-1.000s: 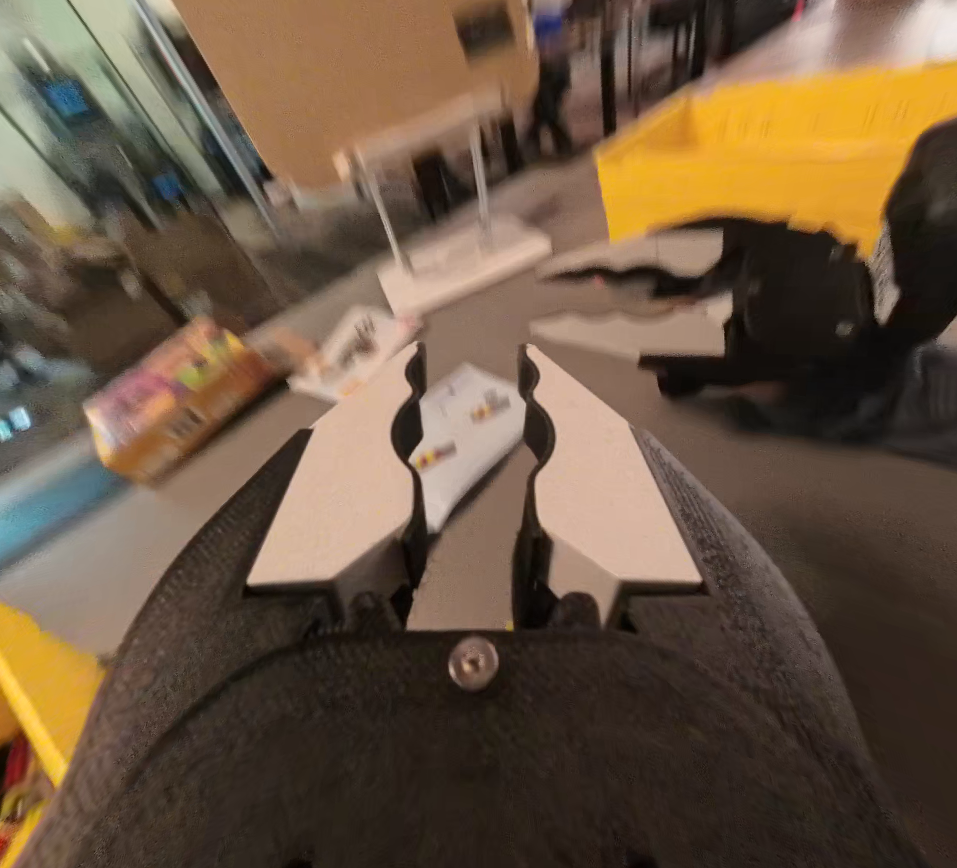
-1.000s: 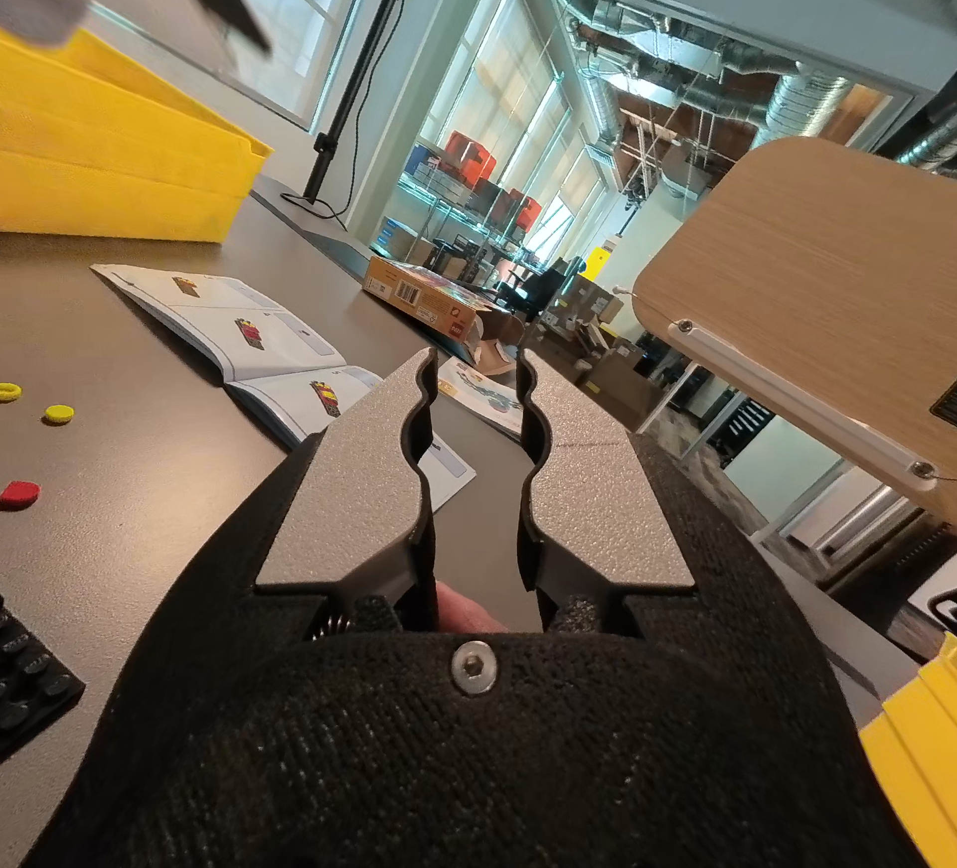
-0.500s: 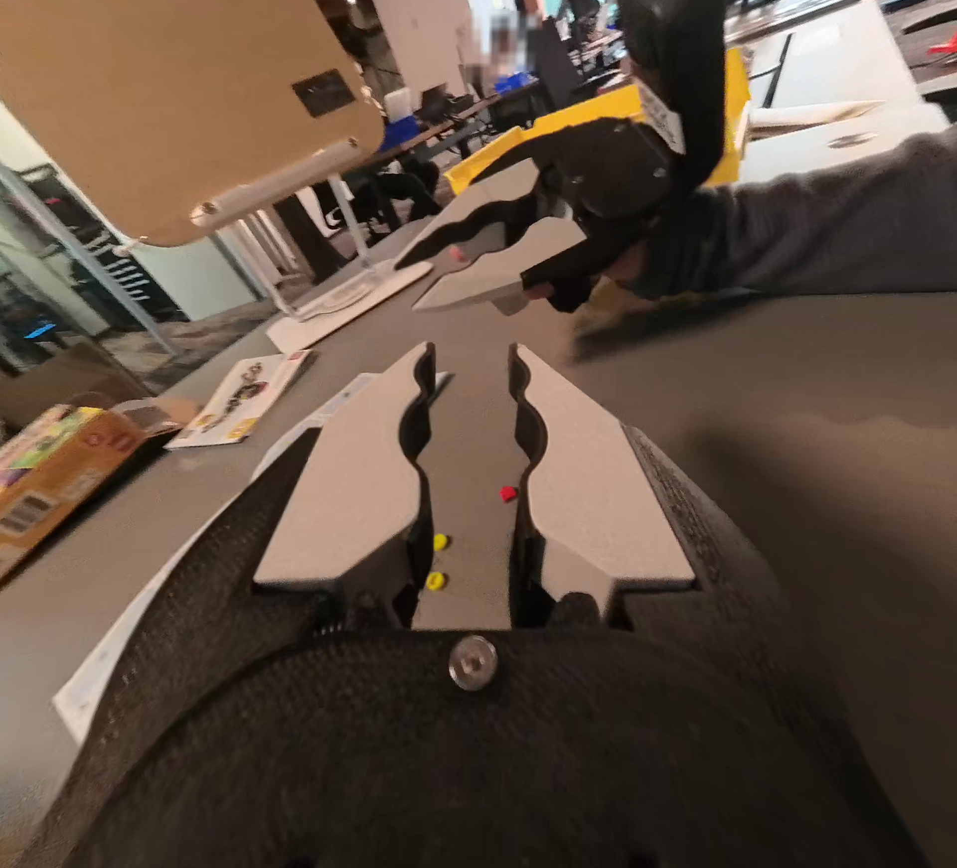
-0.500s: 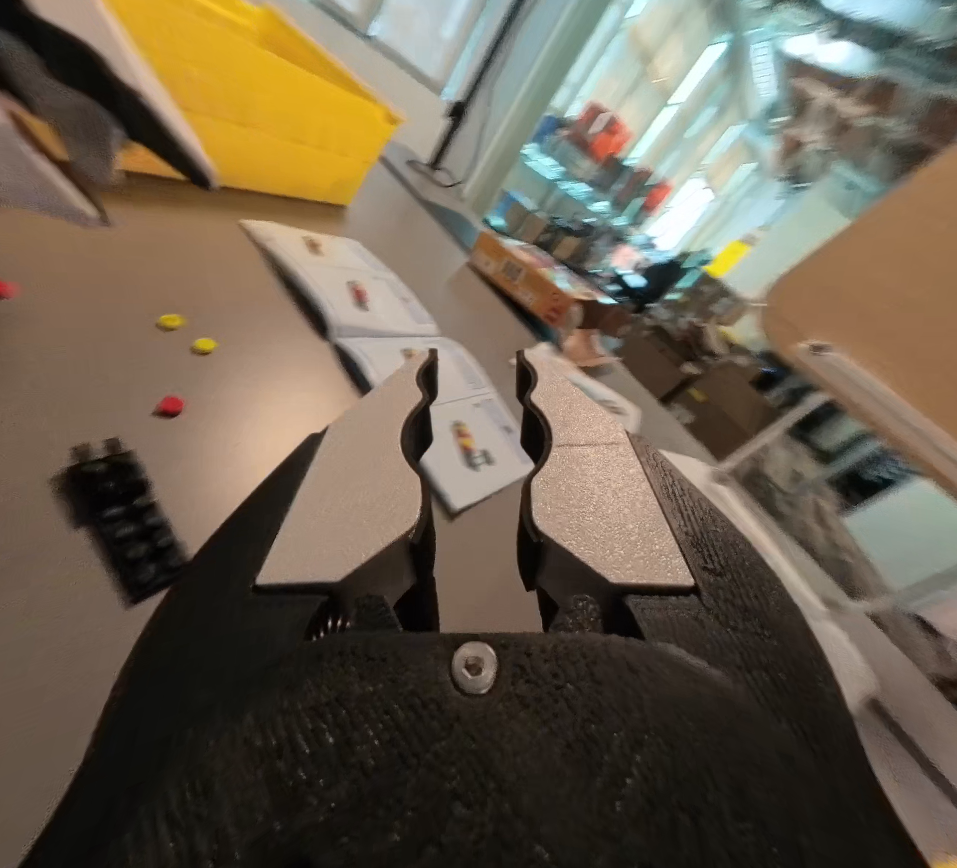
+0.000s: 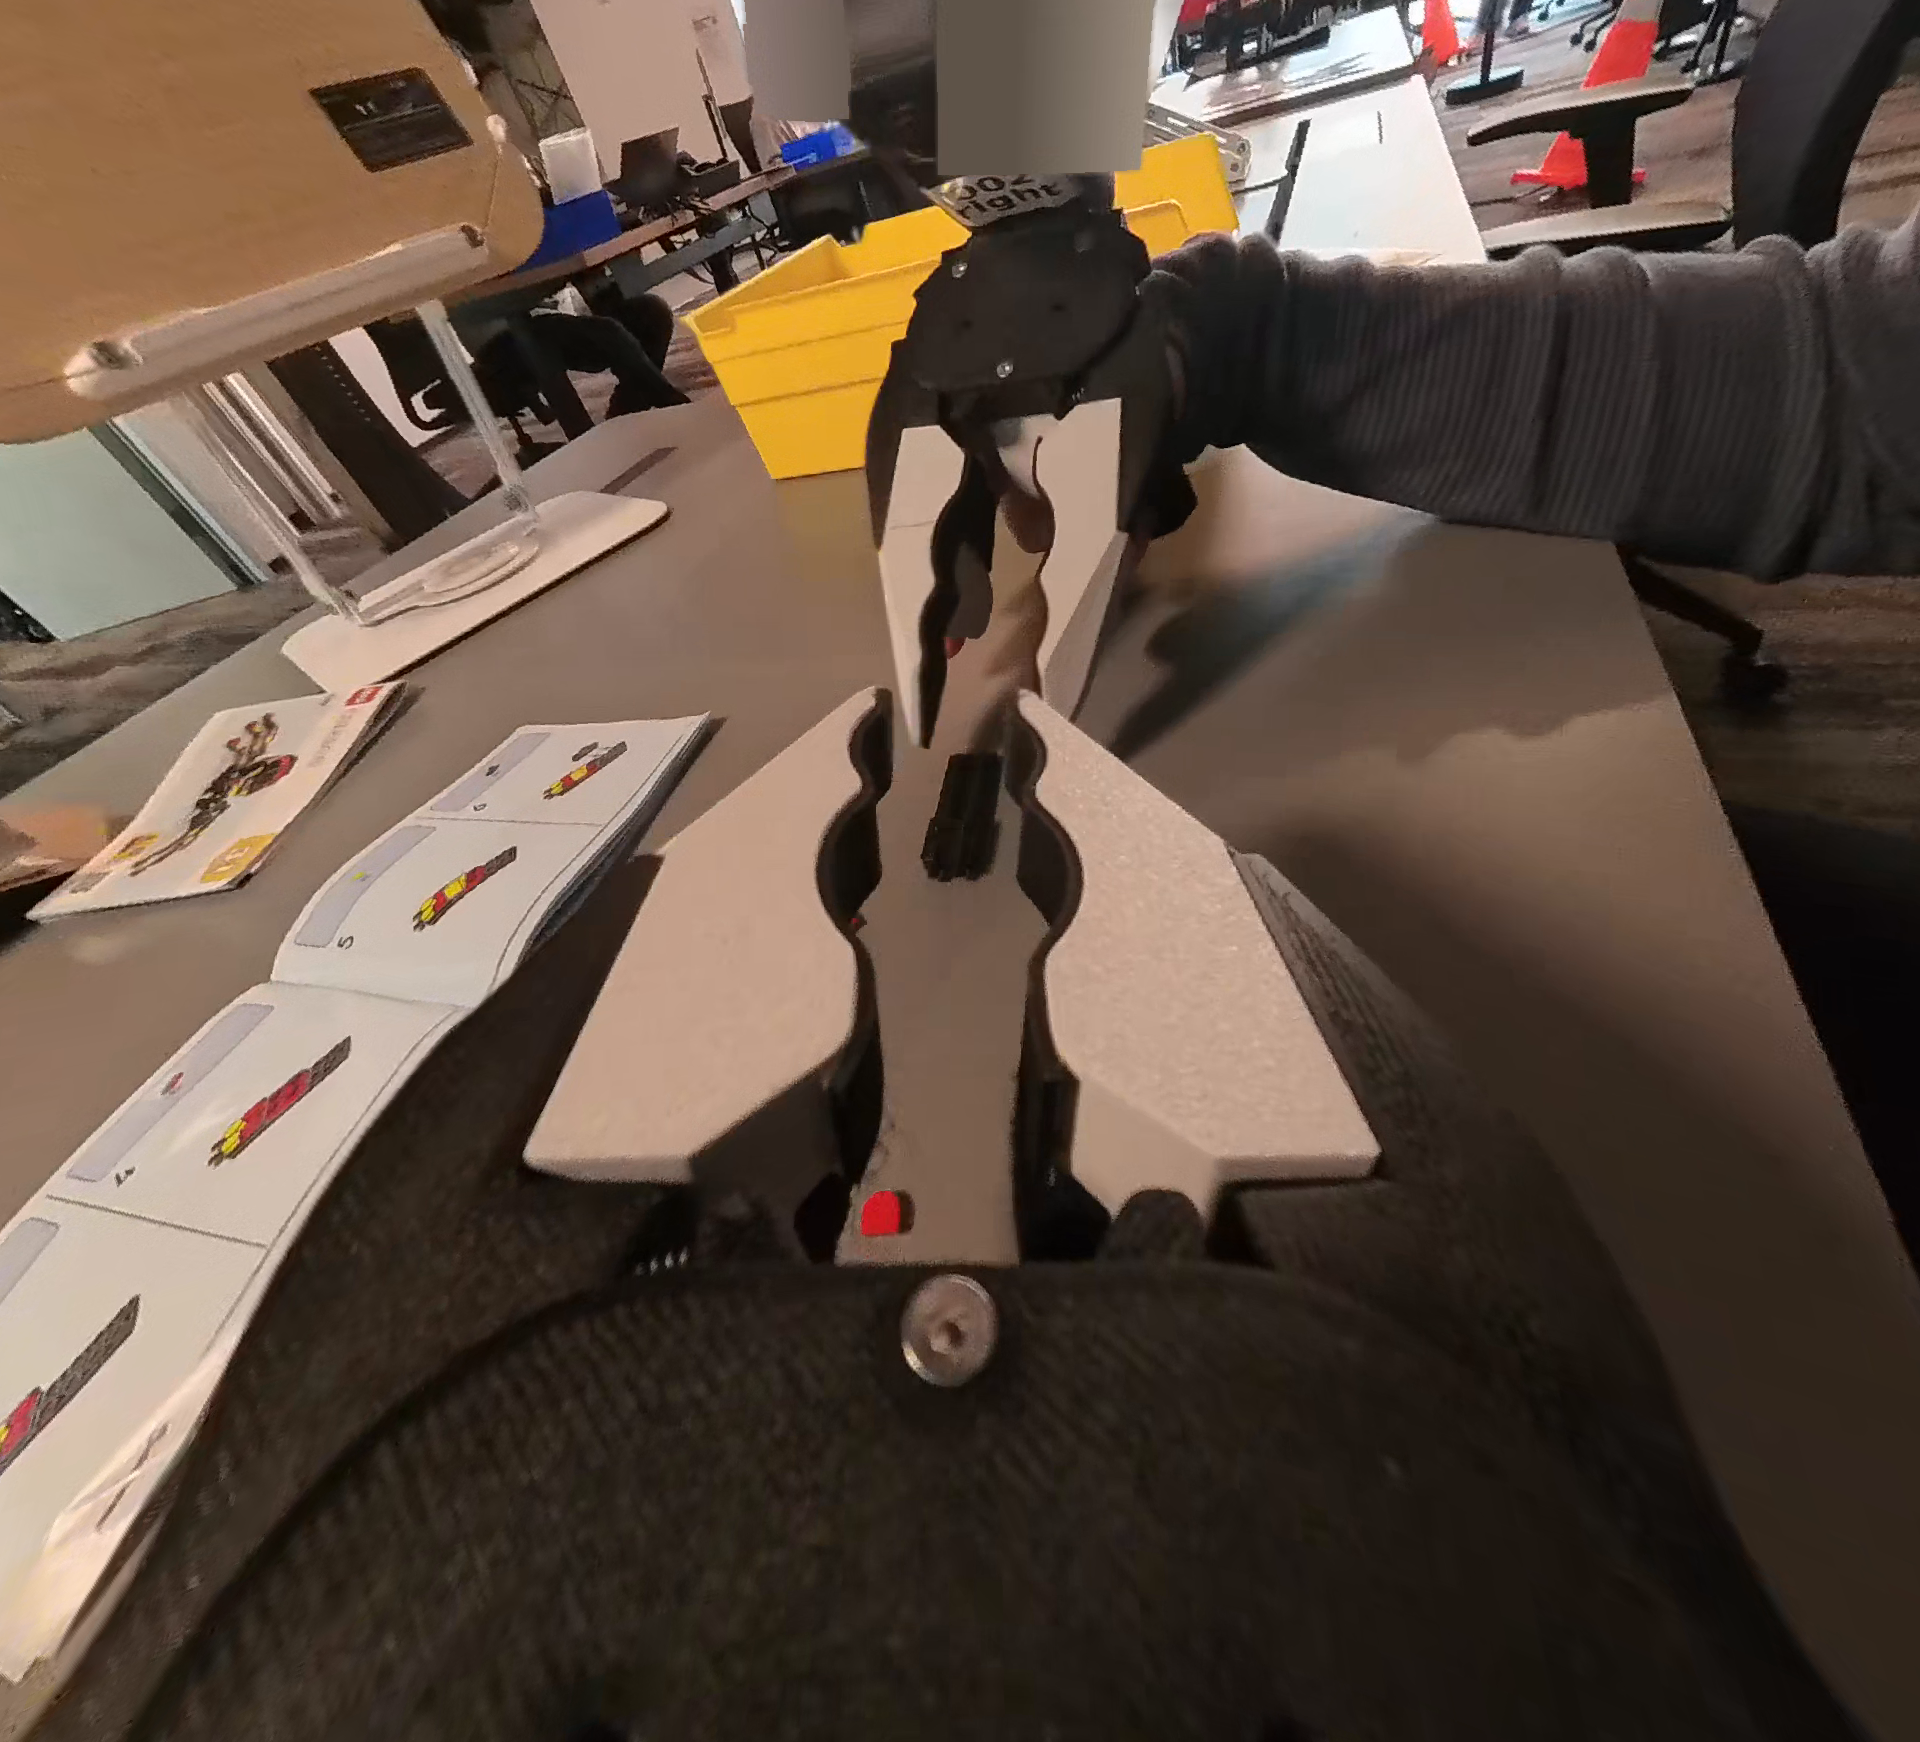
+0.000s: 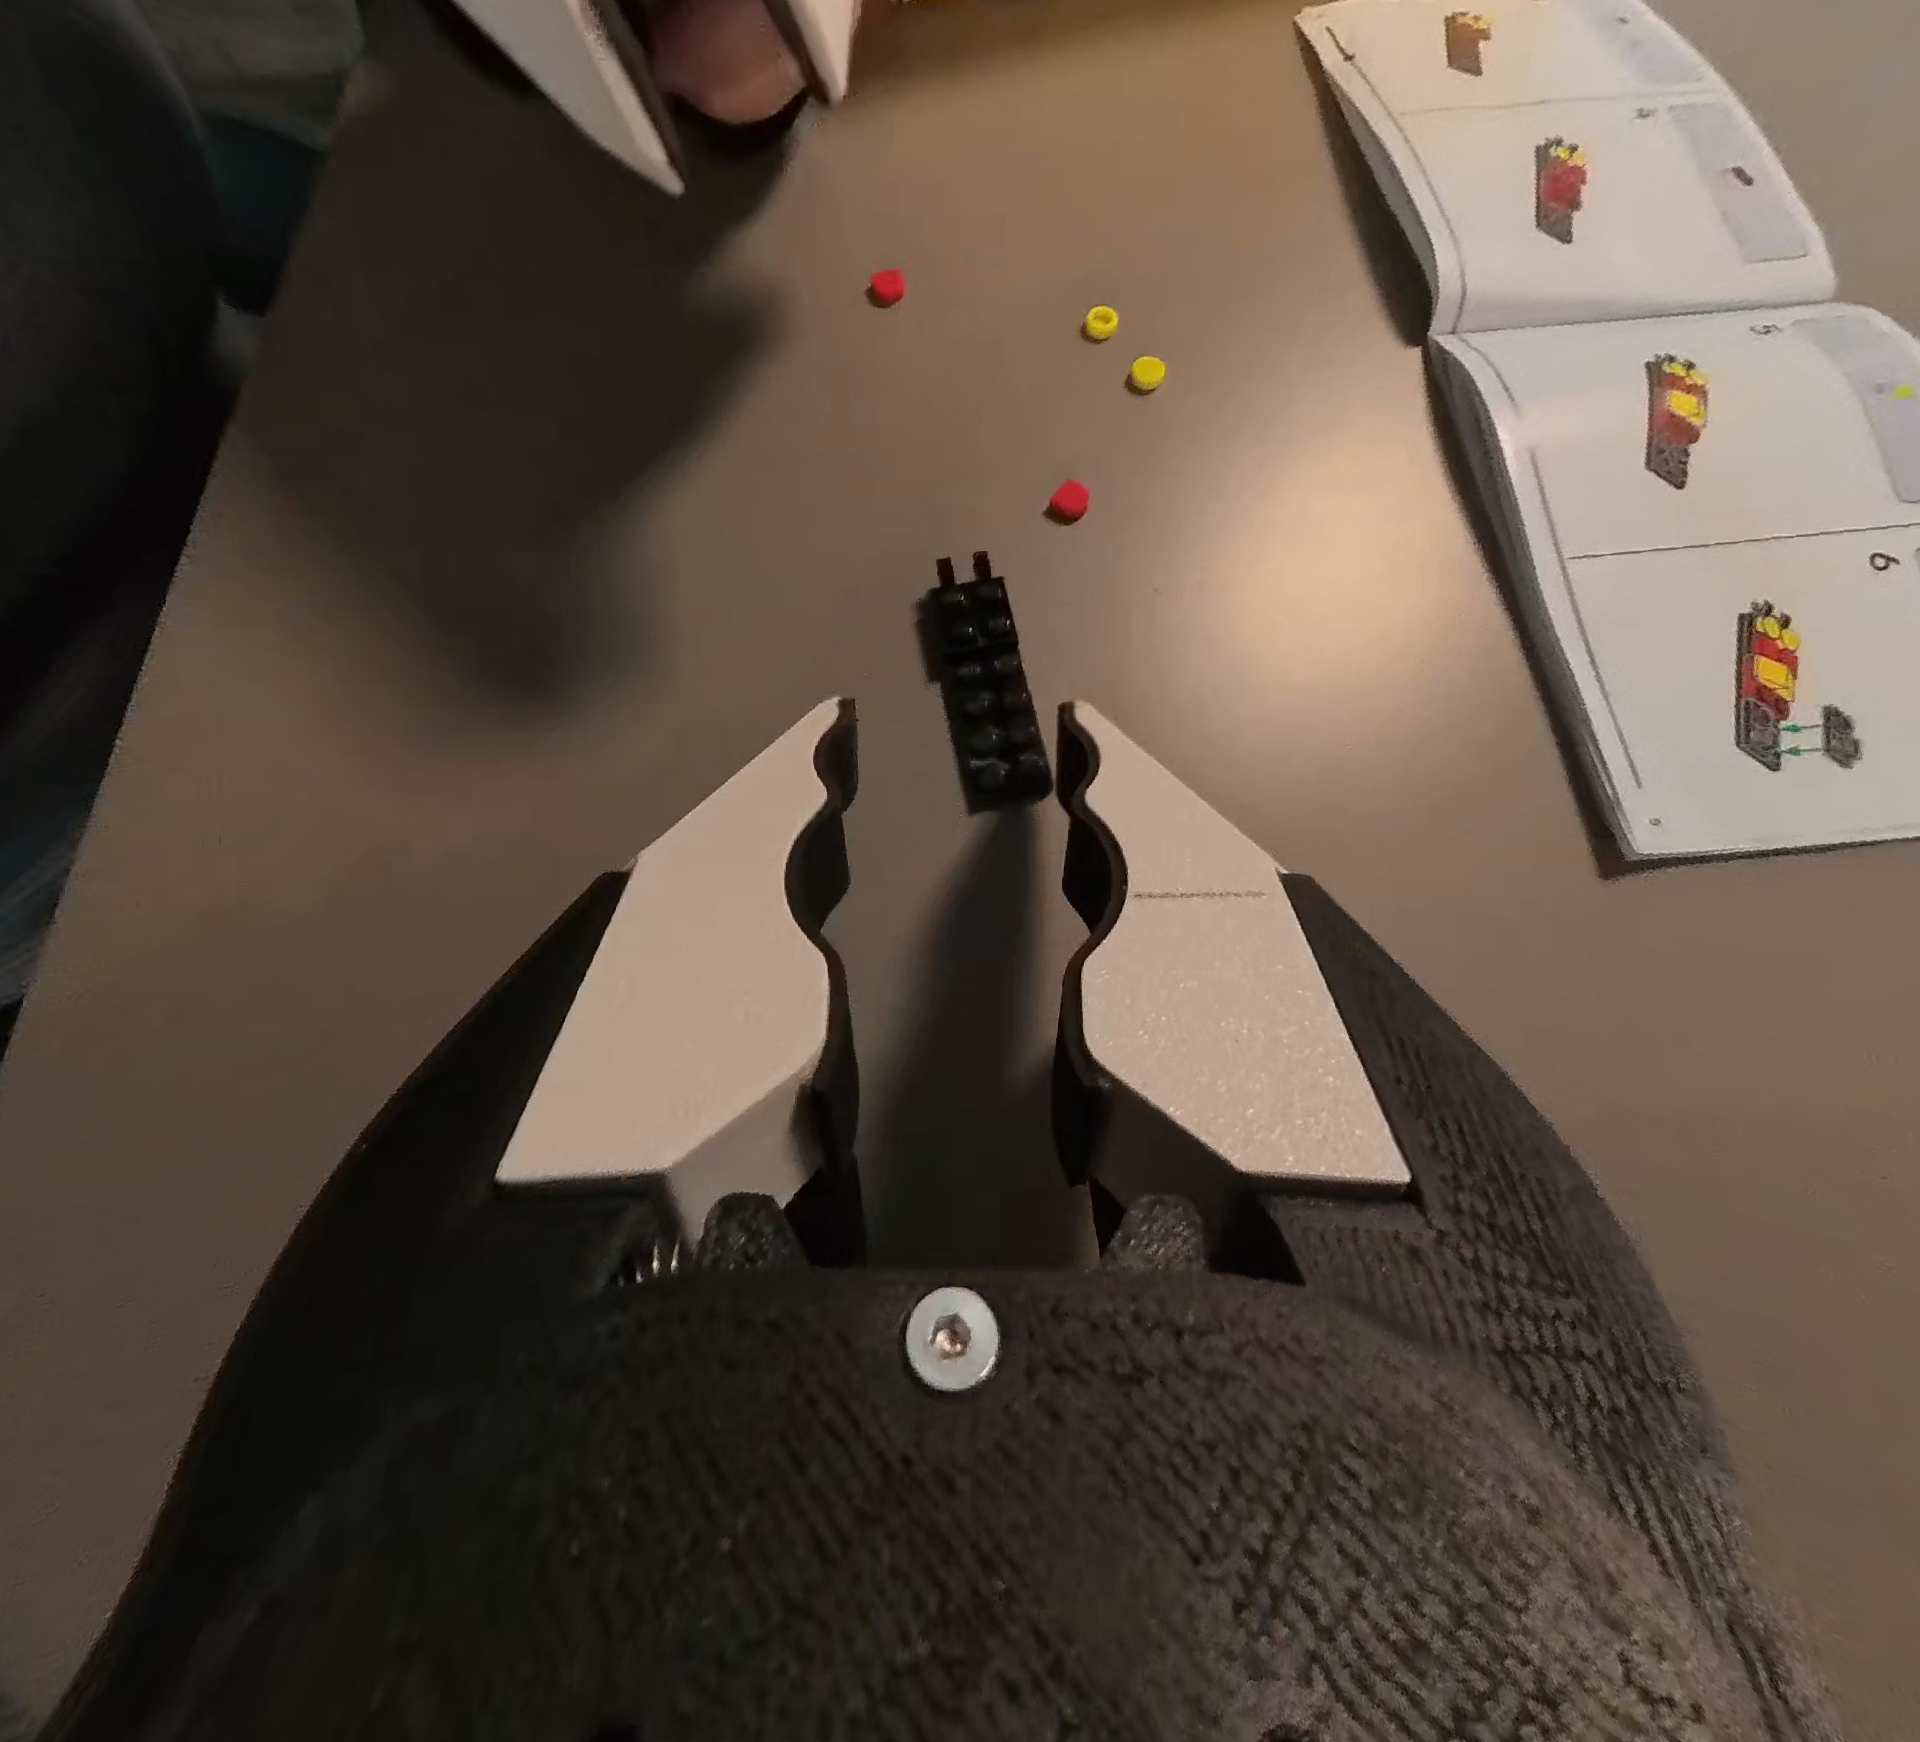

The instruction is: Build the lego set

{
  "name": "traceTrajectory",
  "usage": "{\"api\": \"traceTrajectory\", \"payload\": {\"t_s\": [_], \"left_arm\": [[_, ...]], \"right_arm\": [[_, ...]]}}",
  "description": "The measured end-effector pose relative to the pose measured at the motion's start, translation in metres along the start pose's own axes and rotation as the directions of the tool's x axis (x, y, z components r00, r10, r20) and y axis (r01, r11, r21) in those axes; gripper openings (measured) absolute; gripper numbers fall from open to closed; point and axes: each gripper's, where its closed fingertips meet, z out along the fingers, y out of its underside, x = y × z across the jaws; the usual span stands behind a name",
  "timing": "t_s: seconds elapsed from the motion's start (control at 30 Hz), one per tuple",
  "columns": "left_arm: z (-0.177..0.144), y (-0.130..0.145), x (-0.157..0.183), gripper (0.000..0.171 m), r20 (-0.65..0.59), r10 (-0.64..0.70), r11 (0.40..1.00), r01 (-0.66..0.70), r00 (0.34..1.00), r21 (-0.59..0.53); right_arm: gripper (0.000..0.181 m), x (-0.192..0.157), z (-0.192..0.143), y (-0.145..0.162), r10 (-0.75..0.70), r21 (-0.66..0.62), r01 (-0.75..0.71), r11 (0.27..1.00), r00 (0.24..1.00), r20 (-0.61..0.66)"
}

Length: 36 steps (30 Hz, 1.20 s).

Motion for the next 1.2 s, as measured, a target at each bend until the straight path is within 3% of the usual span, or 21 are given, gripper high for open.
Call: {"api": "traceTrajectory", "payload": {"t_s": [0.43, 0.6, 0.67, 0.83, 1.0, 1.2], "left_arm": [[-0.009, 0.007, -0.004, 0.020, -0.009, 0.024, 0.999, -0.025, 1.000, -0.026], [-0.007, 0.022, 0.004, 0.020, -0.036, 0.177, 0.976, -0.180, 0.984, -0.120], [-0.005, 0.034, 0.005, 0.027, -0.030, 0.316, 0.930, -0.316, 0.948, -0.188], [-0.003, 0.049, 0.011, 0.038, -0.060, 0.652, 0.721, -0.643, 0.756, -0.258], [-0.003, 0.049, 0.012, 0.035, -0.053, 0.785, 0.588, -0.769, 0.617, -0.249], [-0.003, 0.045, 0.014, 0.016, -0.008, 0.879, 0.462, -0.854, 0.477, -0.237]], "right_arm": [[0.014, -0.002, 0.013, 0.008, -0.036, -0.054, 0.037, 0.998, 0.999, 0.007], [0.014, -0.006, 0.014, -0.006, -0.048, 0.004, 0.048, 0.999, 0.999, 0.019], [0.014, -0.011, 0.013, -0.015, -0.055, 0.039, 0.054, 0.998, 0.998, 0.037], [0.013, -0.022, 0.018, -0.026, -0.063, 0.061, 0.058, 0.996, 0.995, 0.078], [0.013, -0.030, 0.023, -0.029, -0.074, 0.053, 0.068, 0.996, 0.992, 0.103], [0.013, -0.034, 0.022, -0.034, -0.069, 0.077, 0.060, 0.995, 0.990, 0.121]]}}
